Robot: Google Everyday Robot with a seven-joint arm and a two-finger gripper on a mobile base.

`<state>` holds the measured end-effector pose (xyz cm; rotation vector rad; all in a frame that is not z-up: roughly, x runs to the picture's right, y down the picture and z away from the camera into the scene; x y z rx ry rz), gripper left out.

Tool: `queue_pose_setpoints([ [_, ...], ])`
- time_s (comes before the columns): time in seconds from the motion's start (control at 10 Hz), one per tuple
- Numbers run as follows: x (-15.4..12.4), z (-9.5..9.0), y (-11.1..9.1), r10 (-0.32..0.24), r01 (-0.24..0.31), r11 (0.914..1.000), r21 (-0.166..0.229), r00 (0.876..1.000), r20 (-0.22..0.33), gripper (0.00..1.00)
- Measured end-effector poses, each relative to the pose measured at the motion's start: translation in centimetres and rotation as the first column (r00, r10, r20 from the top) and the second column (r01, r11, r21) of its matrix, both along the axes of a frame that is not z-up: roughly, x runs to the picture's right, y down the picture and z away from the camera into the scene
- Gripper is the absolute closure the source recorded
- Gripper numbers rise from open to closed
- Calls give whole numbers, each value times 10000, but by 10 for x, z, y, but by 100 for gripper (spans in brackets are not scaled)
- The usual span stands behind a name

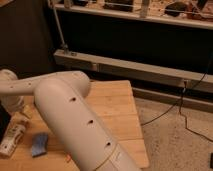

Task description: Stand the bottle upright

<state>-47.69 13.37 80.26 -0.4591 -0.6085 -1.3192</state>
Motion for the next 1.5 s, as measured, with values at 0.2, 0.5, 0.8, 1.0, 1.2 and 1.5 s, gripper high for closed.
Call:
queue_pose_setpoints([
  [0.2, -7, 3, 1, -38, 37, 10000, 51, 9998, 214, 35],
  [0.5, -8, 10, 5, -142, 139, 9999, 99, 9995, 294, 35],
  [0.8, -5, 15, 13, -223, 224, 9997, -15, 9994, 273, 35],
  [1.0, -4, 19, 19, -270, 272, 9996, -90, 9993, 272, 35],
  [1.2, -1, 22, 25, -335, 340, 9993, -178, 9991, 260, 35],
  [1.5, 2, 27, 33, -390, 397, 9987, -322, 9990, 199, 35],
])
